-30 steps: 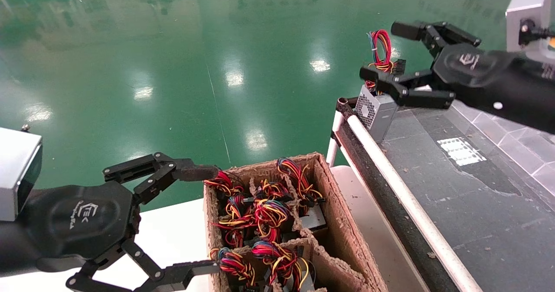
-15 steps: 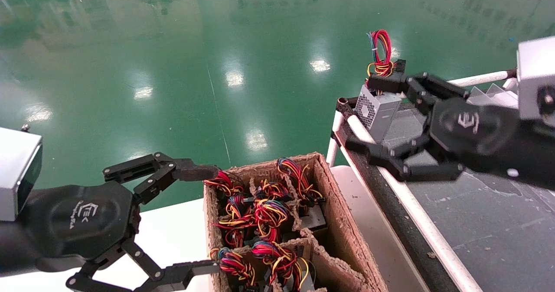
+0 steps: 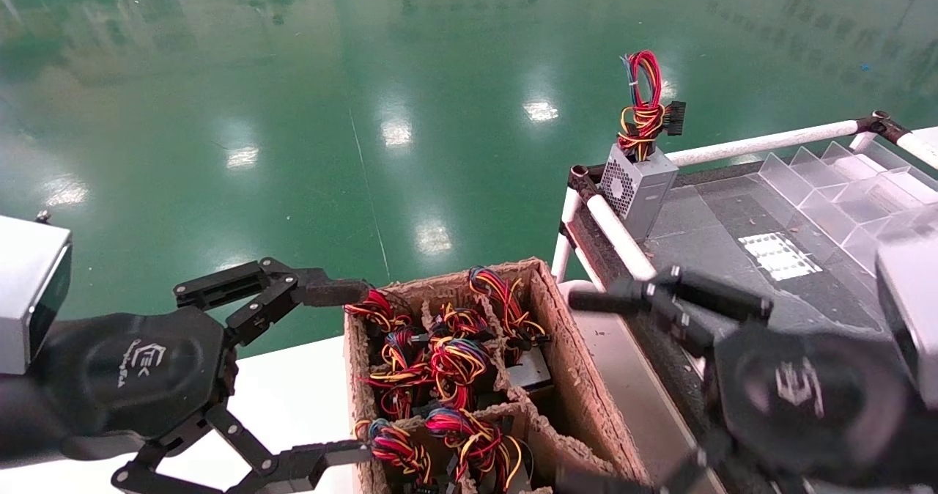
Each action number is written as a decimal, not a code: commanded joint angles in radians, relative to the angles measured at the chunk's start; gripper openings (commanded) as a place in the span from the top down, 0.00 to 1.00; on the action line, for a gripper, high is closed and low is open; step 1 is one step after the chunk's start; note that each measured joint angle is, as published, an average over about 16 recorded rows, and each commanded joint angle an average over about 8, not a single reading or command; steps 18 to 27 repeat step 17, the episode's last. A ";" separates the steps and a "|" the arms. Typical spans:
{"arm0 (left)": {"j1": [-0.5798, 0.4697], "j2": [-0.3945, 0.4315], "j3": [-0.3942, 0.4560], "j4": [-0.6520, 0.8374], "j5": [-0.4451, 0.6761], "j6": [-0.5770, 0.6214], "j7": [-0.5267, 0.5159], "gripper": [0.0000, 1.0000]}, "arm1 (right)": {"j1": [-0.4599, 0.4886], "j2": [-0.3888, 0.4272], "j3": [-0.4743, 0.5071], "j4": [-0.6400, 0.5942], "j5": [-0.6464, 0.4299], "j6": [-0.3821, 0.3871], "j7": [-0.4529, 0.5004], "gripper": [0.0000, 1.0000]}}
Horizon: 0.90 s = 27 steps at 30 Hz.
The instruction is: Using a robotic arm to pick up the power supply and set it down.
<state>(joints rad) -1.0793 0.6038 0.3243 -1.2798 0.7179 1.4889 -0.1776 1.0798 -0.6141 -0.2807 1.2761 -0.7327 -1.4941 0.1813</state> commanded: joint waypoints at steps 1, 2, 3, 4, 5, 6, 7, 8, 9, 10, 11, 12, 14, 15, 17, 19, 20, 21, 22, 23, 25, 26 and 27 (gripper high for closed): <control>0.000 0.000 -0.001 0.000 0.000 0.000 0.000 0.00 | -0.022 0.011 0.004 0.033 0.009 -0.008 0.014 0.00; 0.000 0.000 -0.001 0.000 0.001 0.000 -0.001 0.00 | -0.025 0.012 0.005 0.038 0.011 -0.009 0.015 0.00; 0.001 0.000 -0.002 0.000 0.001 0.000 -0.001 0.00 | -0.029 0.014 0.006 0.043 0.012 -0.010 0.017 0.00; 0.001 0.000 -0.002 0.000 0.001 0.000 -0.001 0.00 | -0.029 0.014 0.006 0.043 0.013 -0.010 0.016 0.00; 0.001 0.000 -0.002 0.000 0.001 0.000 -0.001 0.00 | -0.028 0.014 0.006 0.042 0.013 -0.010 0.015 0.00; 0.001 0.000 -0.002 0.000 0.001 0.000 -0.001 0.00 | -0.027 0.013 0.006 0.039 0.013 -0.009 0.015 0.00; 0.001 0.000 -0.002 0.000 0.001 0.000 -0.001 0.00 | -0.025 0.013 0.006 0.037 0.013 -0.009 0.014 0.00; 0.001 0.000 -0.002 0.000 0.001 0.000 -0.001 0.00 | -0.023 0.012 0.006 0.034 0.012 -0.008 0.013 0.00; 0.001 0.000 -0.002 0.000 0.001 0.000 -0.001 0.00 | -0.022 0.011 0.006 0.032 0.012 -0.008 0.013 0.00; 0.001 0.000 -0.002 0.000 0.001 0.000 -0.001 0.00 | -0.020 0.011 0.005 0.030 0.011 -0.007 0.012 0.00; 0.001 0.000 -0.002 0.000 0.001 0.000 -0.001 0.00 | -0.019 0.010 0.005 0.028 0.011 -0.007 0.011 0.00; 0.001 0.000 -0.002 0.000 0.001 0.000 -0.001 0.00 | -0.017 0.009 0.005 0.026 0.010 -0.006 0.011 0.00; 0.001 0.000 -0.002 0.000 0.001 0.000 -0.001 0.00 | -0.015 0.008 0.004 0.023 0.009 -0.005 0.010 0.00; 0.001 0.000 -0.002 0.000 0.001 0.000 -0.001 0.00 | -0.015 0.008 0.004 0.022 0.009 -0.005 0.010 0.00; 0.001 0.000 -0.002 0.000 0.001 0.000 -0.001 0.00 | -0.014 0.007 0.004 0.020 0.008 -0.005 0.009 0.00; 0.001 0.000 -0.002 0.000 0.001 0.000 -0.001 0.00 | -0.014 0.007 0.004 0.020 0.008 -0.005 0.009 0.00; 0.001 0.000 -0.002 0.000 0.001 0.000 -0.001 0.00 | -0.014 0.007 0.004 0.020 0.008 -0.005 0.009 0.00; 0.001 0.000 -0.002 0.000 0.001 0.000 -0.001 0.00 | -0.014 0.007 0.004 0.020 0.008 -0.005 0.009 0.00; 0.001 0.000 -0.002 0.000 0.001 0.000 -0.001 0.00 | -0.014 0.007 0.004 0.020 0.008 -0.005 0.009 0.00; 0.001 0.000 -0.002 0.000 0.001 0.000 -0.001 0.00 | -0.014 0.007 0.004 0.020 0.008 -0.005 0.009 0.00; 0.001 0.000 -0.002 0.000 0.001 0.000 -0.001 0.00 | -0.014 0.007 0.004 0.020 0.008 -0.005 0.009 0.00; 0.001 0.000 -0.002 0.000 0.001 0.000 -0.001 0.00 | -0.014 0.007 0.004 0.020 0.008 -0.005 0.009 0.00; 0.001 0.000 -0.002 0.000 0.001 0.000 -0.001 0.00 | -0.014 0.007 0.004 0.020 0.008 -0.005 0.009 0.00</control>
